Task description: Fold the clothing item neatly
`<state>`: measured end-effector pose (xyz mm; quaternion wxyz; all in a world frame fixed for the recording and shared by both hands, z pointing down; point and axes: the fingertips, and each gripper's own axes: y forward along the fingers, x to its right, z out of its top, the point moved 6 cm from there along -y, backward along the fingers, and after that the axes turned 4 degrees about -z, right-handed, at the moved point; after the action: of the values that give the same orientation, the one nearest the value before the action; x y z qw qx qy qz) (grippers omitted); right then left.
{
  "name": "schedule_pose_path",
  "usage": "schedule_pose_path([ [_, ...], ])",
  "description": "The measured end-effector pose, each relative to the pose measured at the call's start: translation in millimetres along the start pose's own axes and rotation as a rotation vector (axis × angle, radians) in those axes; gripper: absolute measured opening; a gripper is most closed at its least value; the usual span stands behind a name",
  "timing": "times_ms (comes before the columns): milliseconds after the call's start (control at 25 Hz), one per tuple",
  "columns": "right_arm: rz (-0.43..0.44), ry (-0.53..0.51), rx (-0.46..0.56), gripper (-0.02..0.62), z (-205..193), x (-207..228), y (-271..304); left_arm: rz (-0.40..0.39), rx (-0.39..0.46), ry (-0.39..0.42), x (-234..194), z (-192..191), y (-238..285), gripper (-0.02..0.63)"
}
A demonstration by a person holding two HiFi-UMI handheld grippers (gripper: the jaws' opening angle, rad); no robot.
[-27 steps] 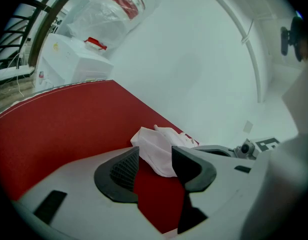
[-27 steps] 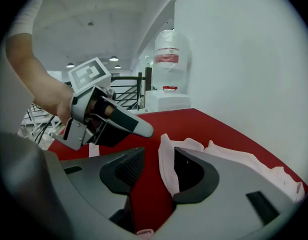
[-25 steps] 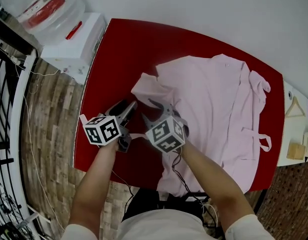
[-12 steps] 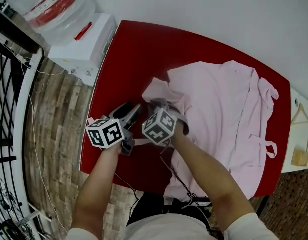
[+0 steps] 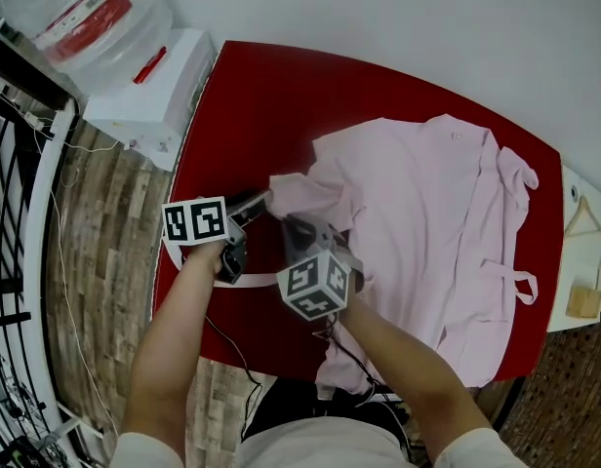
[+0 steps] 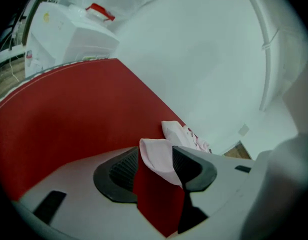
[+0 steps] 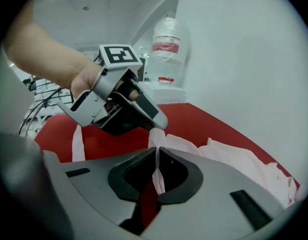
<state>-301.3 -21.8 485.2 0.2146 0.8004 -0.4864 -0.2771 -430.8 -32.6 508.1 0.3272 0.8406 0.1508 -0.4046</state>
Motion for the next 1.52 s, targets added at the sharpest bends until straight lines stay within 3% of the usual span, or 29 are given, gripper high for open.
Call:
schedule_pose_path([
  [160,-0.022,0.112,0.057,0.032,2,8,-13,-0.036,-0.069,-0.079,-3,-5,5,0.192],
  [360,-0.034,0.166,0.086,0.032,-1,15,-23,-0.097,-0.103,-0.161,-4,-14,2,0.198],
  [640,-0.048,0.246,0.1,0.032,-8,27,-23,-0.183,-0.059,-0.288,-4,-35,-17,0.198],
  [840,0.003,0.245,0.135,0.032,-3,17,-26,-0.223,-0.018,-0.36,-1,-38,0,0.2],
  [1120,0.088,0.164,0.17,0.032,-13,0,-35,-0.222,-0.018,-0.371,-2,-25,16,0.209],
  [1320,0.118,0.095,0.19,0.032,-19,-8,-41,-0.15,-0.053,-0.325,-7,-23,22,0.197],
  [1360,0.116,0.094,0.187,0.032,-21,-8,-41,-0.133,-0.061,-0.301,-7,-24,23,0.158],
  [1400,0.112,0.095,0.183,0.032,-22,-8,-40,-0.116,-0.057,-0.273,-7,-23,22,0.055],
  [1440,0.106,0.097,0.18,0.032,-23,-8,-40,-0.107,-0.041,-0.246,-6,-22,21,0.023],
  [1520,0.1,0.105,0.172,0.034,-25,-6,-40,-0.12,0.013,-0.198,-1,-17,18,0.018],
])
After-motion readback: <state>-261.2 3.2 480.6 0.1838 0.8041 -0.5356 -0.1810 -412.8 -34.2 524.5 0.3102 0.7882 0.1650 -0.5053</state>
